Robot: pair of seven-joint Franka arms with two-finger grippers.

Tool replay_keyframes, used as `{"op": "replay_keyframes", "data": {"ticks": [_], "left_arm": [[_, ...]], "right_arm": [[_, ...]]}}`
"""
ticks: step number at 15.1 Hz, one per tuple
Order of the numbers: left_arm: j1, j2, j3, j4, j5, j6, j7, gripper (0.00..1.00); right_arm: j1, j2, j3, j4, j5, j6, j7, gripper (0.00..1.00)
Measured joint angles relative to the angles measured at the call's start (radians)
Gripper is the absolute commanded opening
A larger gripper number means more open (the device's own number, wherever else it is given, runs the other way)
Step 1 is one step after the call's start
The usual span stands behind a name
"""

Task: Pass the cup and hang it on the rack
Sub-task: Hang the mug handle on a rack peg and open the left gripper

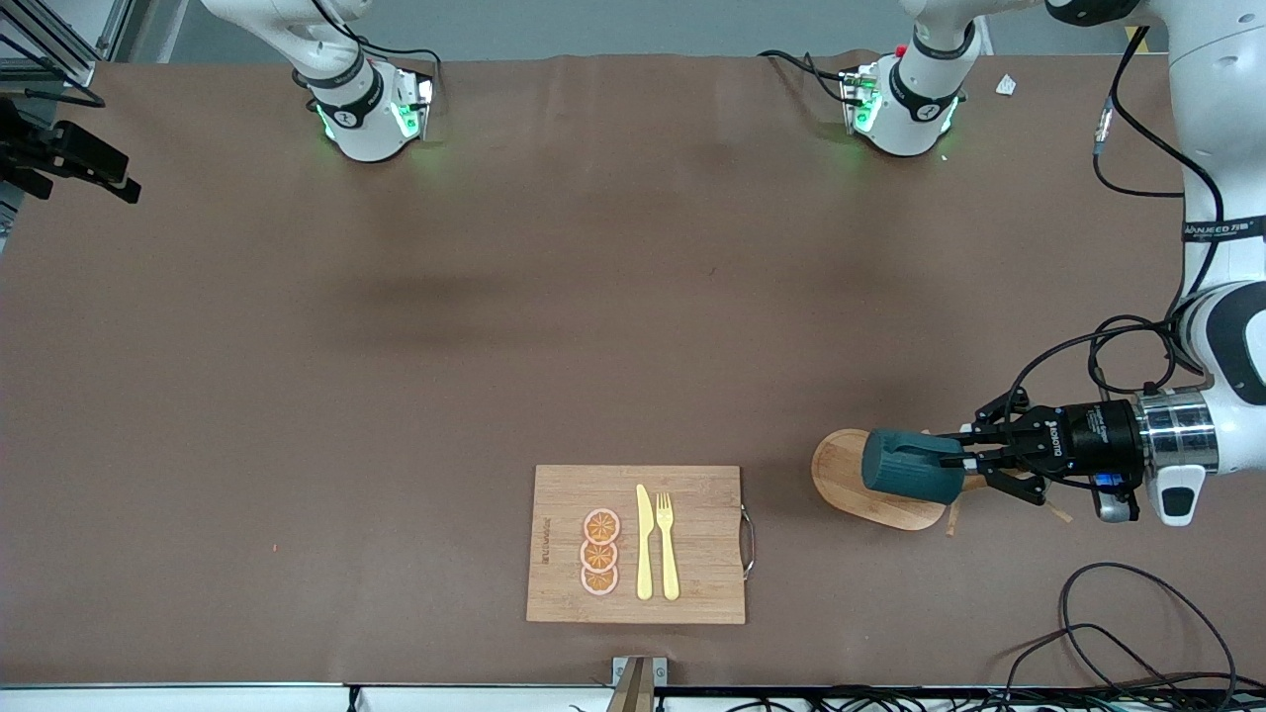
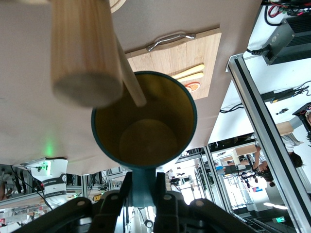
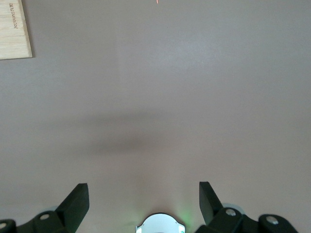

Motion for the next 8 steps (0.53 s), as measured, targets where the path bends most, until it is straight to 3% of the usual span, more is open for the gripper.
{"op": "replay_keyframes", "data": {"ticks": [8], "left_arm": [[0.052,0.041,0.0,0.0,-0.023,-0.019,0.017,0.0]], "right_arm": [[0.0,0.0,0.0,0.001,0.0,0.0,0.0,1.0]]}}
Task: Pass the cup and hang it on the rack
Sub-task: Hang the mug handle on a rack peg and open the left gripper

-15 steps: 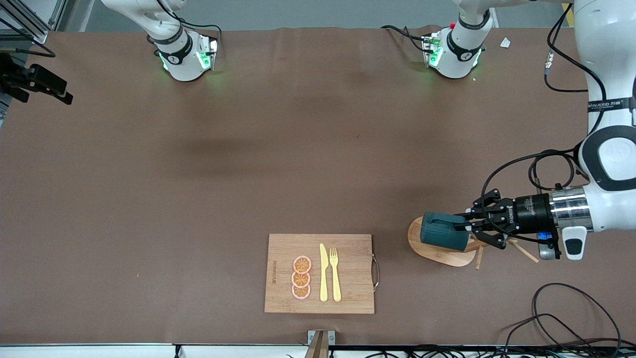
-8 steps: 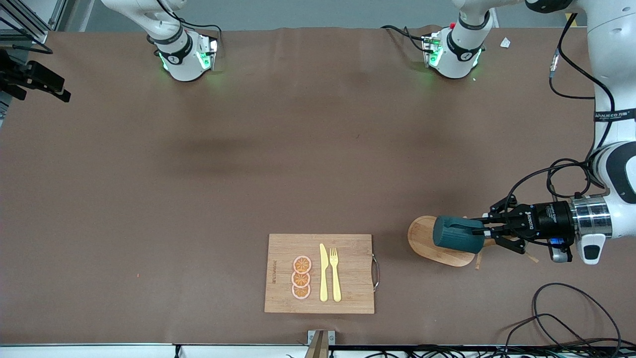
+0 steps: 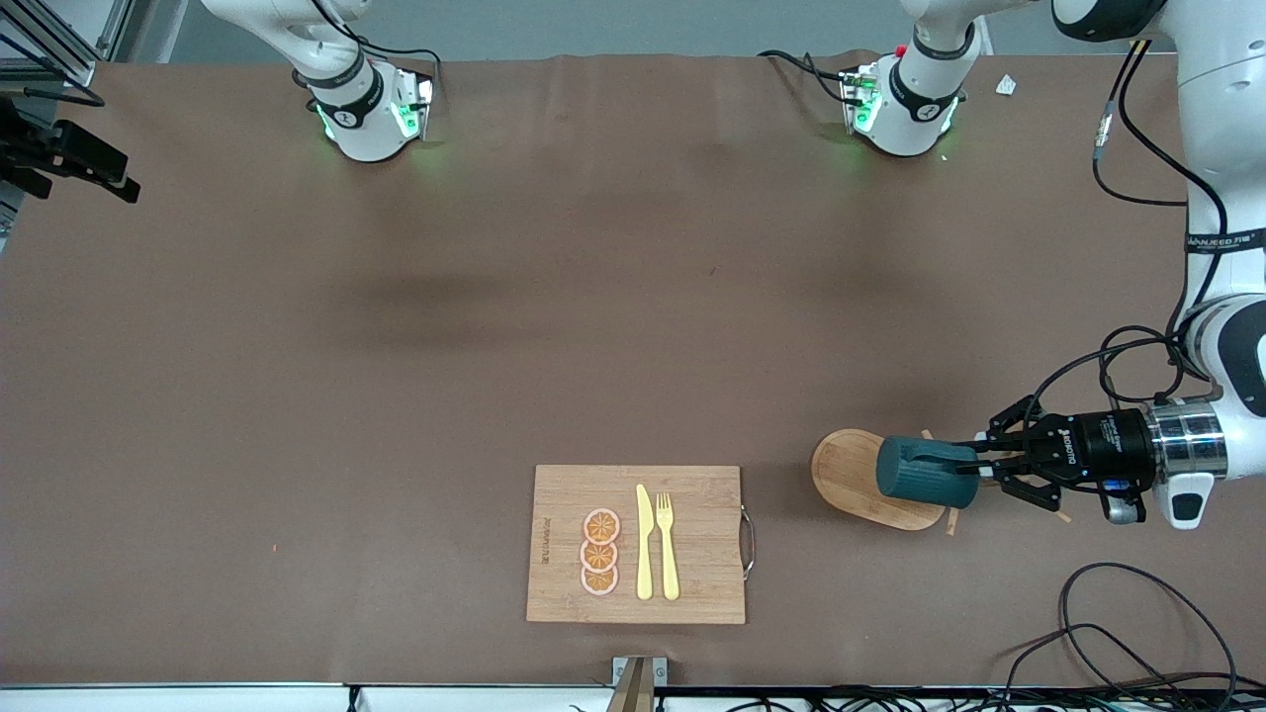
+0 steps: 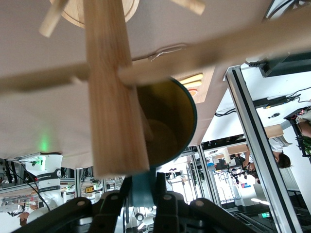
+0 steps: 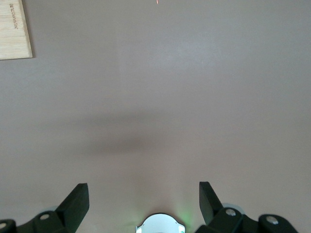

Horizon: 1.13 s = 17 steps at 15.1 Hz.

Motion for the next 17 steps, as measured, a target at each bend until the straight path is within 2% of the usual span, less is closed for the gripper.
{"op": "replay_keyframes", "data": {"ticks": [9,17], "left_arm": [[0.007,0.004,-0.002,0.0,-0.006,-0.008,0.002,0.01],[0.033,0.024,-0.001,0.0,-0.098,-0.03,0.002,0.03]], "right_arm": [[0.0,0.0,0.003,0.002,0.0,-0.005,-0.001,1.0],[0.001,0.0,0.004,0.002,0.0,-0.007,-0.002,1.0]]}}
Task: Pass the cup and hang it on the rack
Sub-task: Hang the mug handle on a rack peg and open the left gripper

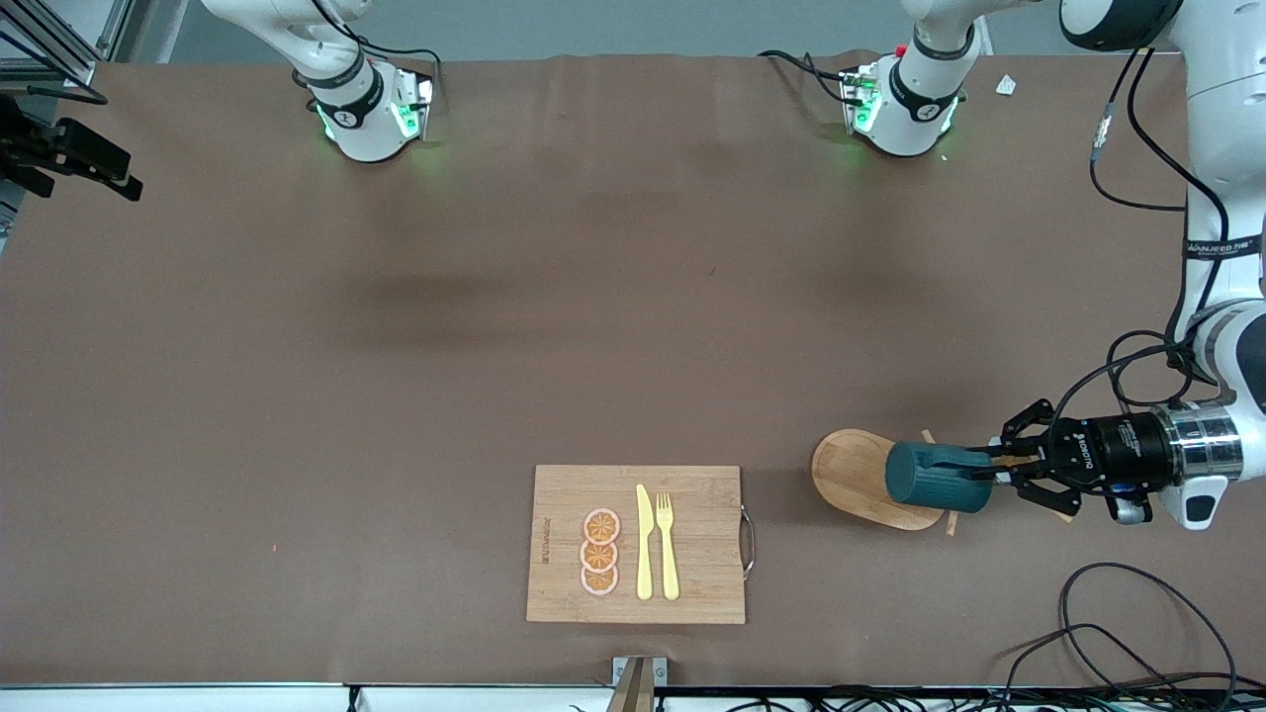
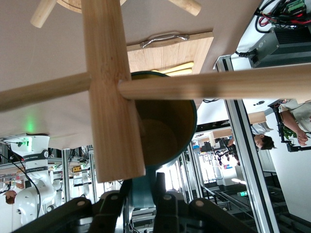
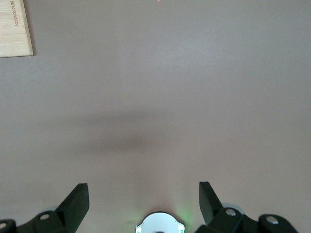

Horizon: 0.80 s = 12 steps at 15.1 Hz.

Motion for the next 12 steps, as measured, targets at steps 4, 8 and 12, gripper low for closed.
{"op": "replay_keyframes", "data": {"ticks": [4,8,12], "left_arm": [[0.015,0.001,0.0,0.0,0.0,-0.001,0.0,0.03],[0.026,0.005,0.0,0.0,0.0,-0.002,0.0,0.04],[0.037,0.016,0.0,0.0,-0.008,-0.006,0.0,0.14]], "right_arm": [[0.0,0.0,0.0,0.0,0.0,0.0,0.0,1.0],[0.0,0.0,0.0,0.0,0.0,0.0,0.0,1.0],[0.0,0.0,0.0,0.0,0.0,0.0,-0.001,1.0]]}}
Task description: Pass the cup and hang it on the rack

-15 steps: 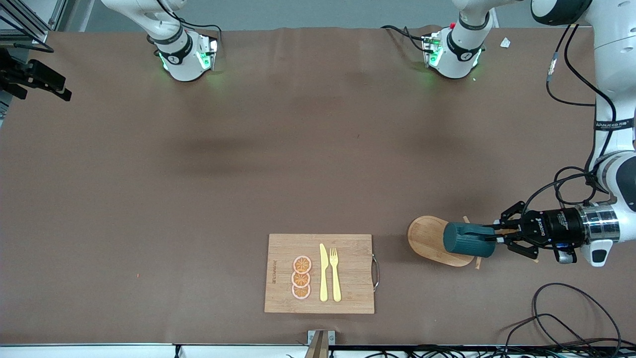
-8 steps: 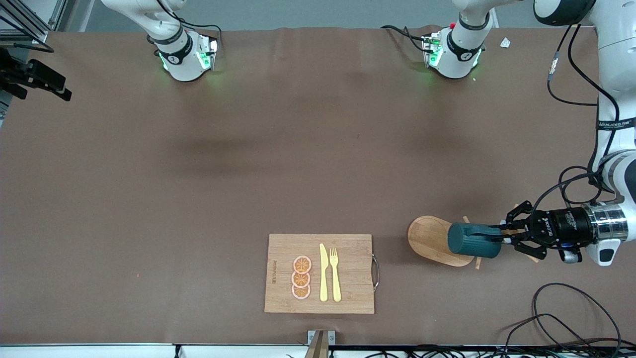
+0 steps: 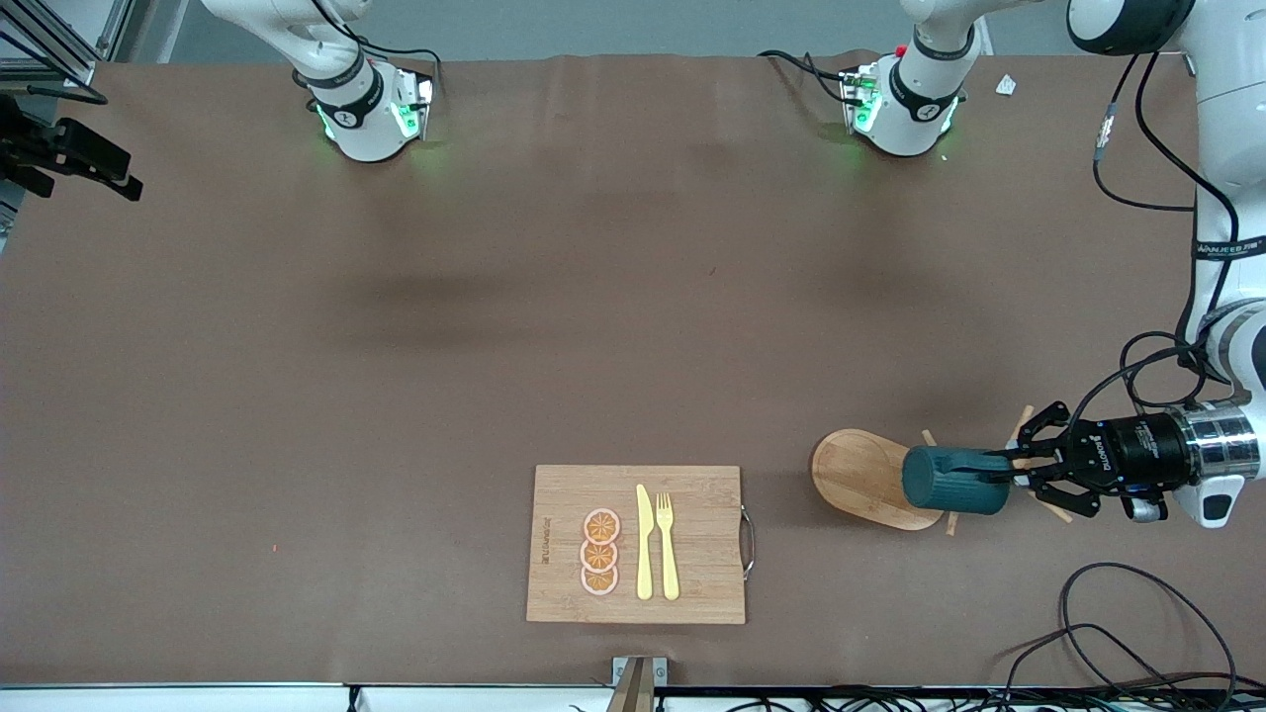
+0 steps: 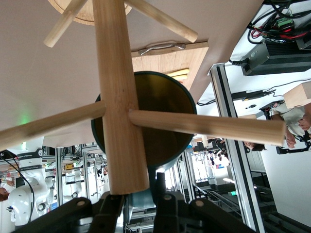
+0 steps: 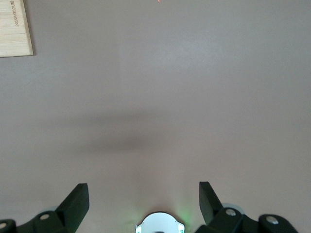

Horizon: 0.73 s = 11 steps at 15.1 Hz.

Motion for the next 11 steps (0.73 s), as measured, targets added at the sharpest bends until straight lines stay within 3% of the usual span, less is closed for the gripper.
{"op": "replay_keyframes", "data": {"ticks": [1,3,4,11], "left_arm": [[0.001,0.001,0.0,0.0,-0.002,-0.001,0.0,0.25],[0.001,0.003,-0.001,0.0,-0.006,-0.002,0.001,0.71],[0.001,0.003,-0.001,0.0,-0.008,-0.003,0.001,0.99],[0.001,0.004,-0.012,0.012,-0.01,-0.004,-0.001,1.0]], "right_arm": [[0.0,0.0,0.0,0.0,0.0,0.0,0.0,1.0],[0.0,0.0,0.0,0.0,0.0,0.0,0.0,1.0],[0.0,0.0,0.0,0.0,0.0,0.0,0.0,1.0],[0.0,0.0,0.0,0.0,0.0,-0.003,-0.001,1.0]]}}
